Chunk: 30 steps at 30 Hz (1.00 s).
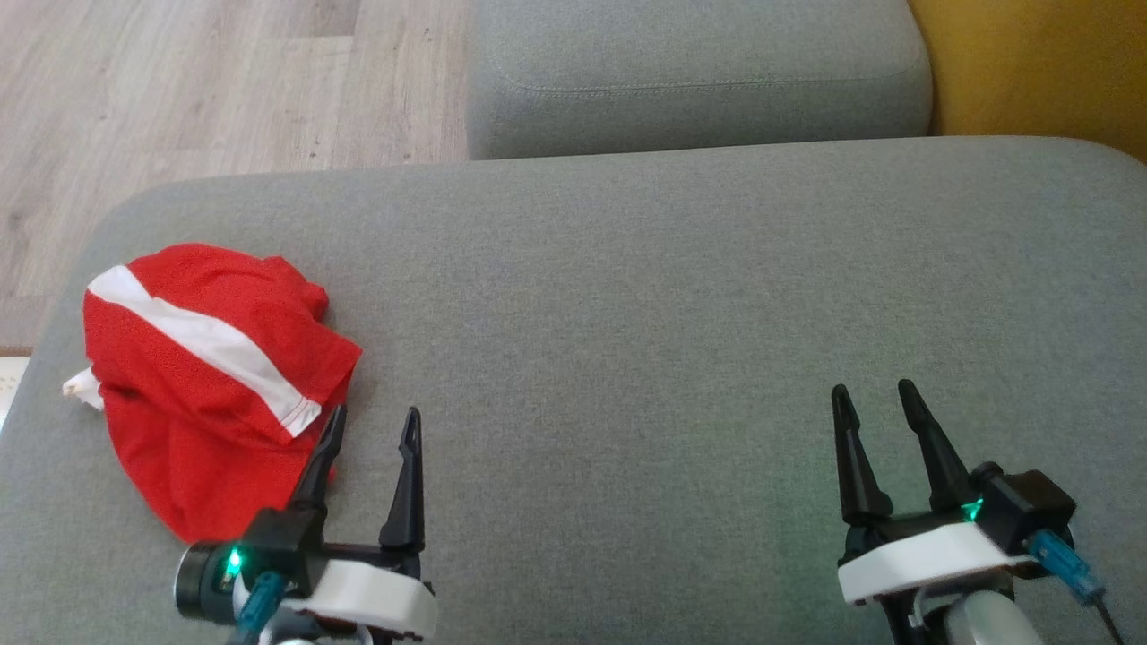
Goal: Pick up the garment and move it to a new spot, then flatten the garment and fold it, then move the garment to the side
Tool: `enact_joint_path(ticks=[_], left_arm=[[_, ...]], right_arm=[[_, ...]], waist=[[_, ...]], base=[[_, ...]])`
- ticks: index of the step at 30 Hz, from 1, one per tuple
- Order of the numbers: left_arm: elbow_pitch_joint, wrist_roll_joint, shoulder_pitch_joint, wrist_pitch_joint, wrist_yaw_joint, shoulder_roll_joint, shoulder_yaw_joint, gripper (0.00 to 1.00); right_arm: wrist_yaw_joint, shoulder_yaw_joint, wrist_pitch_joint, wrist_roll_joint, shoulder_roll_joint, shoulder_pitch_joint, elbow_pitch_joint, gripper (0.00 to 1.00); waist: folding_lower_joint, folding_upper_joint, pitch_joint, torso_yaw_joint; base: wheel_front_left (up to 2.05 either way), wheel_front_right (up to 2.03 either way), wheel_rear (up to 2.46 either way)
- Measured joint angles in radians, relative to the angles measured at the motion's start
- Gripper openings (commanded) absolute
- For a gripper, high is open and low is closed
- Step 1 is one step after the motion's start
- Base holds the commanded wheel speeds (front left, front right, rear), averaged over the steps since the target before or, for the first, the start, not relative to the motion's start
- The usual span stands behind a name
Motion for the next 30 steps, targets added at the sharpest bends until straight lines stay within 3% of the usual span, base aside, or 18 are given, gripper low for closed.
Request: enact_joint_path(ticks=[10, 30], left_arm=[[0.02, 0.027, 0.0, 0.0, -0.026, -0.017, 0.035, 1.0], [0.027, 0.064, 0.008, 0.0, -0.026, -0.018, 0.095, 1.0]], right_arm=[[0.0, 0.019, 0.0, 0.014, 0.0, 0.0, 0.012, 1.0], [0.0, 0.142, 0.0, 0.079, -0.001, 0.037, 0.035, 1.0]], waist=[[0.0, 0.0, -0.004, 0.039], [0.0, 0.0, -0.024, 0.277]], base=[[0.0, 0.0, 0.0], [0.0, 0.0, 0.0]])
